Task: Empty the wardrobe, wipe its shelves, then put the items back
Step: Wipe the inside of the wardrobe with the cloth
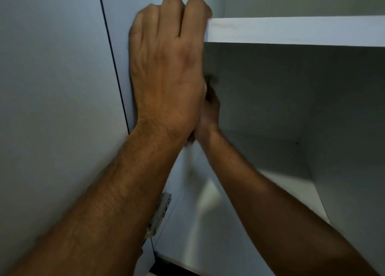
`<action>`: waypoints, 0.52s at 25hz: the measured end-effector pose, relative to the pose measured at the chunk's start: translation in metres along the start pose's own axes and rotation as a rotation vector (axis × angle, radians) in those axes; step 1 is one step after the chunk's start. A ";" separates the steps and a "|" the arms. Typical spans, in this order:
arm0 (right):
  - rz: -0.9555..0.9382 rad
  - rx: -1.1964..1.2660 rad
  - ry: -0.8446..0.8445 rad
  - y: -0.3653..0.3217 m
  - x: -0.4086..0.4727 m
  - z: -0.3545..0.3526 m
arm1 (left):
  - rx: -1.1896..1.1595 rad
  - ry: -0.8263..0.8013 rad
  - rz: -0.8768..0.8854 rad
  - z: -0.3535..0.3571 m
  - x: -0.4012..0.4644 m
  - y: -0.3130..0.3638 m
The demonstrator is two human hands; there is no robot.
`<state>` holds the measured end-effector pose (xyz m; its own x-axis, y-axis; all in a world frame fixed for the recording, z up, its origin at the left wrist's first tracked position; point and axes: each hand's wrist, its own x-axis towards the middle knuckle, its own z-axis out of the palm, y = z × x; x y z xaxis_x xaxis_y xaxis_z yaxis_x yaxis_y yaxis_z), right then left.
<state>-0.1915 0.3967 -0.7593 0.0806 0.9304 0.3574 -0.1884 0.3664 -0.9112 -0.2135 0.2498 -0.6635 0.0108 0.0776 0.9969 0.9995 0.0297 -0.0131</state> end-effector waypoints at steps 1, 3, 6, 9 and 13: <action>-0.189 -0.048 -0.026 -0.022 0.006 0.005 | -0.018 0.002 -0.007 0.000 0.000 0.002; -0.335 -0.057 -0.055 -0.023 0.016 0.009 | -0.059 -0.005 -0.015 -0.001 0.001 0.001; -0.031 0.010 0.058 0.058 0.029 0.004 | -0.040 -0.008 -0.013 0.001 0.000 -0.002; 0.429 0.058 0.006 0.118 -0.001 -0.015 | -0.034 0.023 -0.018 0.004 0.000 0.000; 0.422 0.066 -0.057 0.093 0.033 -0.013 | -0.073 0.073 -0.023 0.005 0.000 0.003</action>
<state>-0.1932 0.4617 -0.8347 -0.0703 0.9970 -0.0310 -0.2558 -0.0481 -0.9655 -0.2104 0.2553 -0.6636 -0.0131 0.0043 0.9999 0.9990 -0.0425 0.0132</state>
